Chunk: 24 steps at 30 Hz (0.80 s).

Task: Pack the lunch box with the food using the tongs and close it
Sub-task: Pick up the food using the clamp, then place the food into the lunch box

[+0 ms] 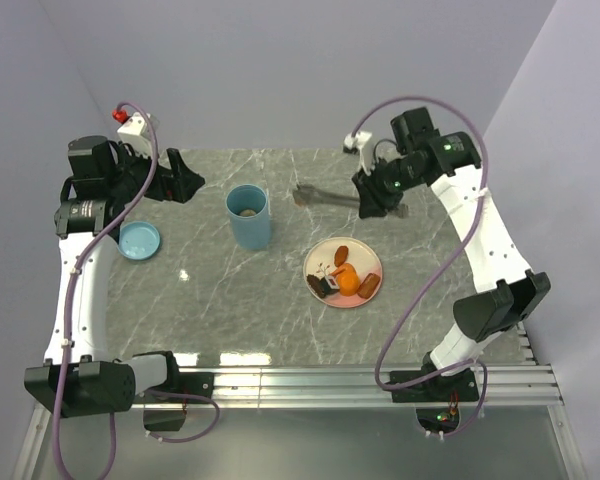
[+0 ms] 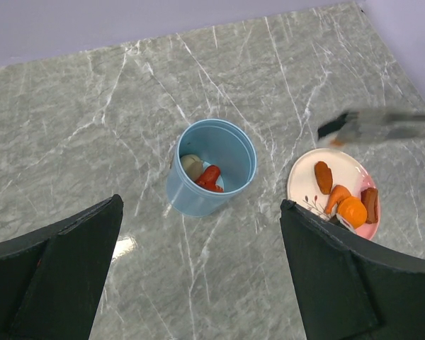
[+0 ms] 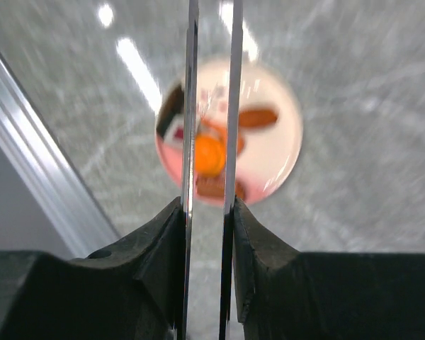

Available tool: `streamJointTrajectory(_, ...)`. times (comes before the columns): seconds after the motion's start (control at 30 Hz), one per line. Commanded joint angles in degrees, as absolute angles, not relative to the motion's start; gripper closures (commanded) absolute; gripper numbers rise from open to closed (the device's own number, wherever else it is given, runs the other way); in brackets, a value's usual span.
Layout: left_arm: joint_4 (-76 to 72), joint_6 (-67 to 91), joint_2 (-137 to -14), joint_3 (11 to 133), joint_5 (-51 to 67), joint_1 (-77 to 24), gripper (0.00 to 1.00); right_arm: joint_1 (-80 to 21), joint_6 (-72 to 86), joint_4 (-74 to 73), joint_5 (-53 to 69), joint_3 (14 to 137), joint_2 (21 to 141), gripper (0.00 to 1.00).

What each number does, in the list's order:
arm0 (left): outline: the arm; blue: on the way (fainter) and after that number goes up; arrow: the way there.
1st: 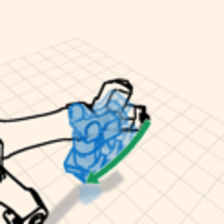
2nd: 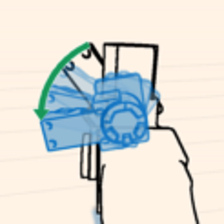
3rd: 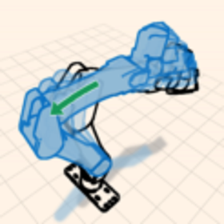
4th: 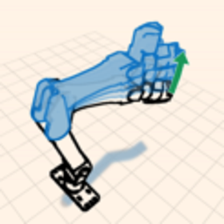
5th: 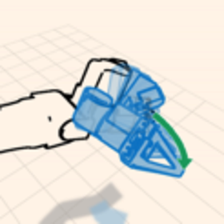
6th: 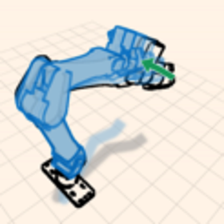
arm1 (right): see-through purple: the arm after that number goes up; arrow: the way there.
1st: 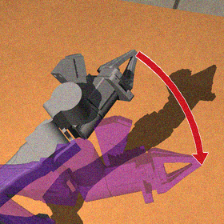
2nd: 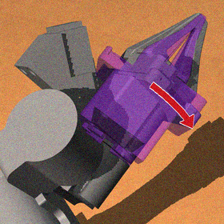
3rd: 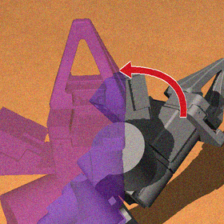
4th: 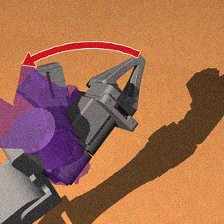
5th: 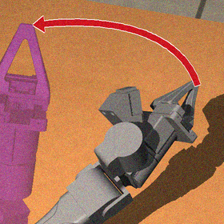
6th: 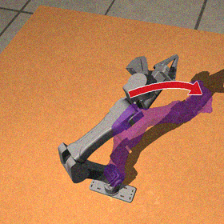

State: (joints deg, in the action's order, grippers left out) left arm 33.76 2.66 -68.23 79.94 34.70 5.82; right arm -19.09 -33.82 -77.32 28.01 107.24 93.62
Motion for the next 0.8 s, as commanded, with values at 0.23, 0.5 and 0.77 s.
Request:
streamJointTrajectory(0.23, 30.5, 4.3, -68.9, 81.6, 35.4, 6.1, 0.01, -26.0, -26.3, -70.6, 32.3, 126.2, 101.9, 0.76)
streamJointTrajectory(0.5, 30.1, 4.6, -68.6, 81.2, 35.2, 6.1, 0.01, -29.8, -24.2, -65.5, 29.5, 129.9, 108.3, 0.76)
streamJointTrajectory(0.77, 30.6, 4.1, -68.4, 80.6, 34.7, 6.1, 0.01, -32.2, -24.0, -63.5, 29.4, 131.0, 112.2, 0.70)
